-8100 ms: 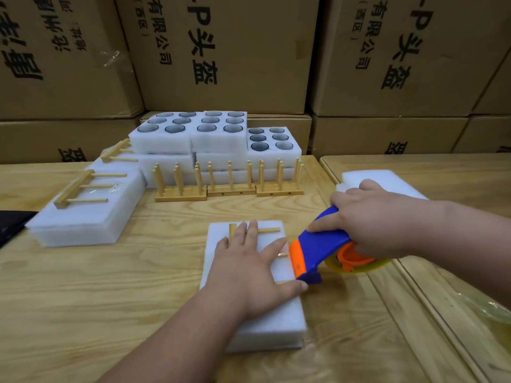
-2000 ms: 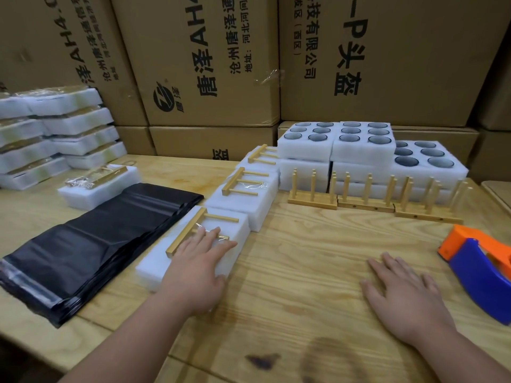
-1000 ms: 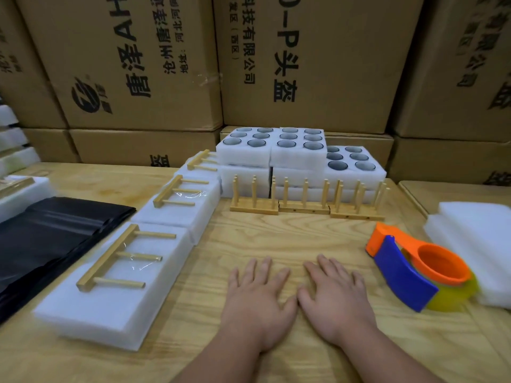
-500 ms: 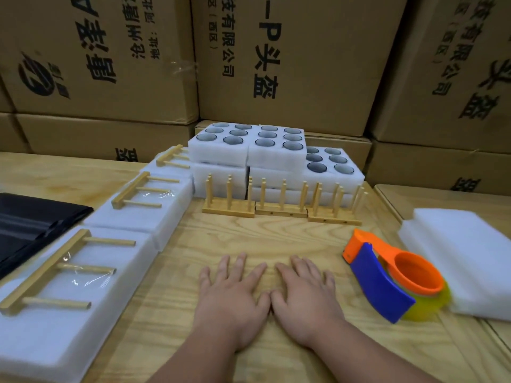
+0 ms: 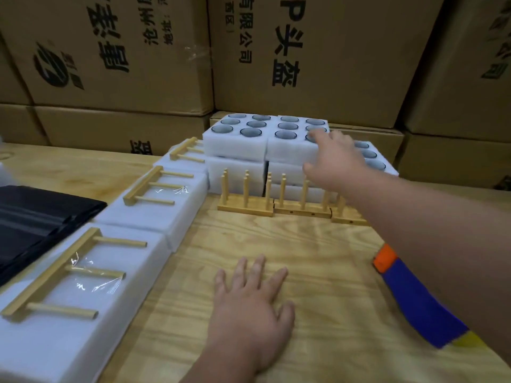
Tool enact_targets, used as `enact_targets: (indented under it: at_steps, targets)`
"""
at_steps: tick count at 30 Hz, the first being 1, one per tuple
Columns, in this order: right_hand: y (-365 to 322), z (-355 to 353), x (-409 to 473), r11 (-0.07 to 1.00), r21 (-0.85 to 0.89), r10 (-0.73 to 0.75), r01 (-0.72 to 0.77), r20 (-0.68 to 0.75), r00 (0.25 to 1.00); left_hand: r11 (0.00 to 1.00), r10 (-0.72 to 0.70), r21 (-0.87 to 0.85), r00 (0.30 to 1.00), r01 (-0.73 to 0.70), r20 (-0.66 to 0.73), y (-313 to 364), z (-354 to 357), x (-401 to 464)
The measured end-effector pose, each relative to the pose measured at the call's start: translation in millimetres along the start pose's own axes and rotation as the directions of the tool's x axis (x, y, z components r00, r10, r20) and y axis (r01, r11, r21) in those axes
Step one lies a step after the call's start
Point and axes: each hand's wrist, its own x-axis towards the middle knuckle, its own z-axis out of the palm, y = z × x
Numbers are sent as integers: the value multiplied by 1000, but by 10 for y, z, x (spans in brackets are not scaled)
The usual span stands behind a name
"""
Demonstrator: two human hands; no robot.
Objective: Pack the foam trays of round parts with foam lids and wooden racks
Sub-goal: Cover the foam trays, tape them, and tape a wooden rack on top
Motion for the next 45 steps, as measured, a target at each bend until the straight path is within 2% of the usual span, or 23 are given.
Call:
enact_targets:
  at_steps: [7,13,17,20,25,27,39,45]
  targets:
    - [-134,141,481,967,-255,16,17,127,992,1000,-15,-12,1000,15,-5,-7,13,22]
    - [-231,251,634,967,-252,15,30,172,985,999,-14,-30,999,15,30,-12,14,42]
    - [-238,216,651,966,-251,-29,59,122,992,1000,-15,-21,999,16,28,-18,1,41]
    - [-219,125,643,955,-291,-44,49,23,999,1000,-19,-22,999,20,30,-8,-3,34]
    - [-194,-225,557,976,-216,-61,17,-197,979,1000,-15,-17,1000,15,28,-5,-19,14]
    - [-189,-416,484,985,-172,-55,12,-245,968,1000,-13,-8,999,13,35,-7,-29,8]
    - [20,-1081,-909,984,134,-74,114,-272,959,1000,-23,17,999,22,36,16,-49,-12]
    - [100,-1048,-1802,985,89,-133,150,-179,975,999,-33,35,998,31,60,21,-57,-6]
